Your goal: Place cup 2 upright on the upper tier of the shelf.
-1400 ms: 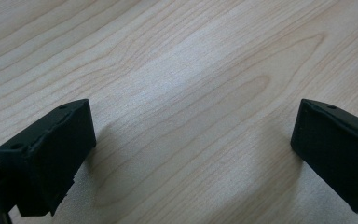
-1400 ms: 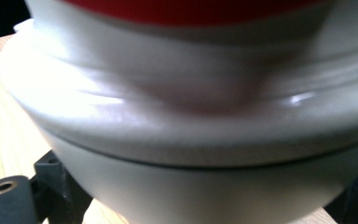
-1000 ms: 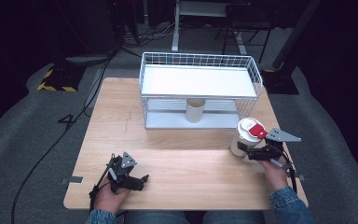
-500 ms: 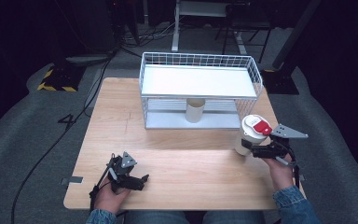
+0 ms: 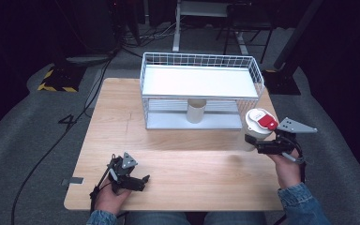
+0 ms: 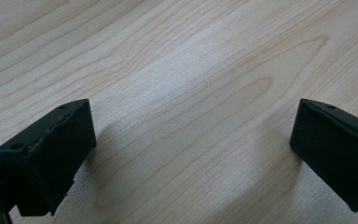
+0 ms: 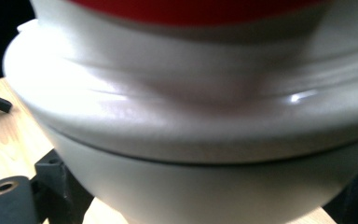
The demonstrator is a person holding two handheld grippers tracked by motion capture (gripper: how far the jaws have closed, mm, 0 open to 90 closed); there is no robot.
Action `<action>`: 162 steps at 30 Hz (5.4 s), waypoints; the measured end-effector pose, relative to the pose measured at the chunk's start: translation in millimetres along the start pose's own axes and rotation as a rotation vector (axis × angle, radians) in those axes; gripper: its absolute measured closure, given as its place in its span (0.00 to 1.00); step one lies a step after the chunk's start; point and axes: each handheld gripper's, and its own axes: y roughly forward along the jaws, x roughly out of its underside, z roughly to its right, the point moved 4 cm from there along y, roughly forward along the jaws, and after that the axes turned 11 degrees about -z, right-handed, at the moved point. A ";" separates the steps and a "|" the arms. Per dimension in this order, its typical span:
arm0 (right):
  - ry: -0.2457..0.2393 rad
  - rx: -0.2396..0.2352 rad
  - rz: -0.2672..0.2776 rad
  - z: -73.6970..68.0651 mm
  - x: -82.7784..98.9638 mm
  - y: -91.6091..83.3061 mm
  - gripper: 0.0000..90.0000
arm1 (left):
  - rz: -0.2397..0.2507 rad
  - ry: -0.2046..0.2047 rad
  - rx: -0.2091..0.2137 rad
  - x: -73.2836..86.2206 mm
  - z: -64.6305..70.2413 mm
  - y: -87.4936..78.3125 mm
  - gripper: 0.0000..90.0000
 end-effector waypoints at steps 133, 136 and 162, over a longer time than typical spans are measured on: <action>0.012 0.011 -0.014 -19.2 -229.3 130.3 0.10 | -0.005 -0.017 -0.018 -4.5 -5.4 2.3 0.00; 0.012 0.010 -0.013 -19.1 -229.0 130.1 0.10 | -0.005 -0.018 -0.017 -4.5 -5.3 2.3 0.00; 0.009 0.016 0.015 -21.7 -221.4 98.6 0.00 | -0.003 -0.019 -0.018 -4.5 -5.3 2.4 0.00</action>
